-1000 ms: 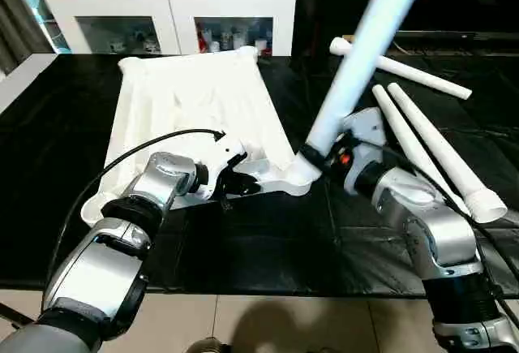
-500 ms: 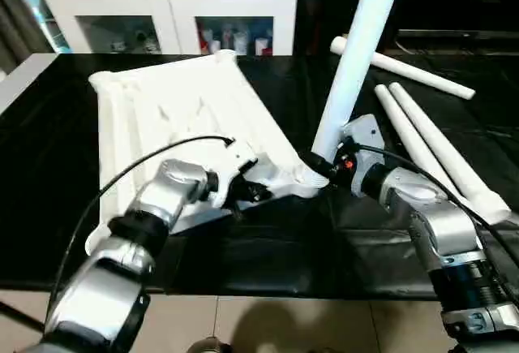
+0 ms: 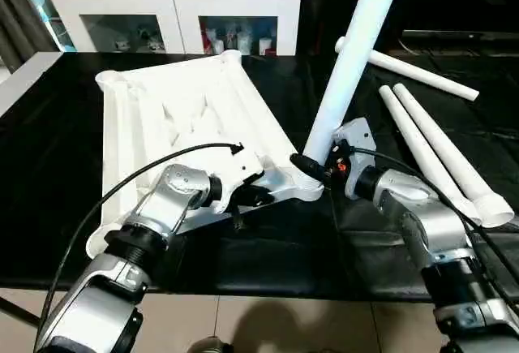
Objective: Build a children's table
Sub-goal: Insert table leg to table base
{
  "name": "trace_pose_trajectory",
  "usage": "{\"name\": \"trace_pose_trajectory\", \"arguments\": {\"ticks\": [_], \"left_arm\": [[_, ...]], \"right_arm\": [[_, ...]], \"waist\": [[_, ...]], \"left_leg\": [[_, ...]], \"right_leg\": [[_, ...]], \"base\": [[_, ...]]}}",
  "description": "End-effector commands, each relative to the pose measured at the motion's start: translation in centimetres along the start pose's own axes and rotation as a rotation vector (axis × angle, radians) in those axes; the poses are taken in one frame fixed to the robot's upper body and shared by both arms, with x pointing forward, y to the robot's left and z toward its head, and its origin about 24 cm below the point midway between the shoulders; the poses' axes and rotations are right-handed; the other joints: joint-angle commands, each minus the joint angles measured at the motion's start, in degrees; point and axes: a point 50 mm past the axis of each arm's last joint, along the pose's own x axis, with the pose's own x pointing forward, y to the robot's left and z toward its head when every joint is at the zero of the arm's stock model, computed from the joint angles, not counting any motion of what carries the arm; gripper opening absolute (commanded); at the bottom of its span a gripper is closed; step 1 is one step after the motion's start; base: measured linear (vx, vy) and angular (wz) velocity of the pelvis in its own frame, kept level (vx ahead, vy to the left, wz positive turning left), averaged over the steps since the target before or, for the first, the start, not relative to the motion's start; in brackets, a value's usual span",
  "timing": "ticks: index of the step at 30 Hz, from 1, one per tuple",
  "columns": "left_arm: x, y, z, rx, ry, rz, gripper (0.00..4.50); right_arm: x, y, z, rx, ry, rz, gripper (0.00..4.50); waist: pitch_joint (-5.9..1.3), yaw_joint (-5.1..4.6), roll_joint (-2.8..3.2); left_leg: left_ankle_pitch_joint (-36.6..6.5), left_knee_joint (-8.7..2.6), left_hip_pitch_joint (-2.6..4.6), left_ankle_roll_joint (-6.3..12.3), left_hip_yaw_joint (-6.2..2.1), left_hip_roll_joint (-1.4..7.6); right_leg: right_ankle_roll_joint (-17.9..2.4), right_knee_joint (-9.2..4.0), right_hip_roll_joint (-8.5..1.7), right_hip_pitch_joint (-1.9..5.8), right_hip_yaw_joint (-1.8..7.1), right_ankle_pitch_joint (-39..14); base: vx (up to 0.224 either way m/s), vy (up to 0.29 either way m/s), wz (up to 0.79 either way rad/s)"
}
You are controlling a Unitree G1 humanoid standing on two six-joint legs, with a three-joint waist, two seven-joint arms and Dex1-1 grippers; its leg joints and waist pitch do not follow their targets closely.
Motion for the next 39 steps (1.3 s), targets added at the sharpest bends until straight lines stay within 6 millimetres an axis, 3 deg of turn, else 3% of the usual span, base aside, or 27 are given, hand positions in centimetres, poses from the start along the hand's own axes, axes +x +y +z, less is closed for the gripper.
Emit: {"name": "trace_pose_trajectory", "arguments": {"ticks": [1, 39], "left_arm": [[-0.2, -0.3, -0.3, 0.019, 0.006, -0.035, 0.00], [-0.6, -0.3, 0.2, 0.048, -0.011, -0.061, 0.00]], "right_arm": [[0.0, -0.3, 0.2, -0.018, 0.004, -0.001, 1.93], [0.3, 0.1, -1.2, -0.105, 0.096, 0.136, 1.93]], "waist": [[-4.19, -0.20, -0.50], [-4.06, -0.22, -0.49]], "left_leg": [[-14.5, -4.48, 1.56, 0.94, -1.54, 3.84], [-15.0, -4.60, 1.54, 1.42, -1.50, 3.91]], "right_leg": [[-11.1, -4.74, -5.63, 2.61, 3.04, -16.3], [-11.3, -4.80, -5.53, 2.49, 3.06, -17.2]], "base": [[0.000, 0.000, 0.00], [0.000, 0.000, 0.00]]}}
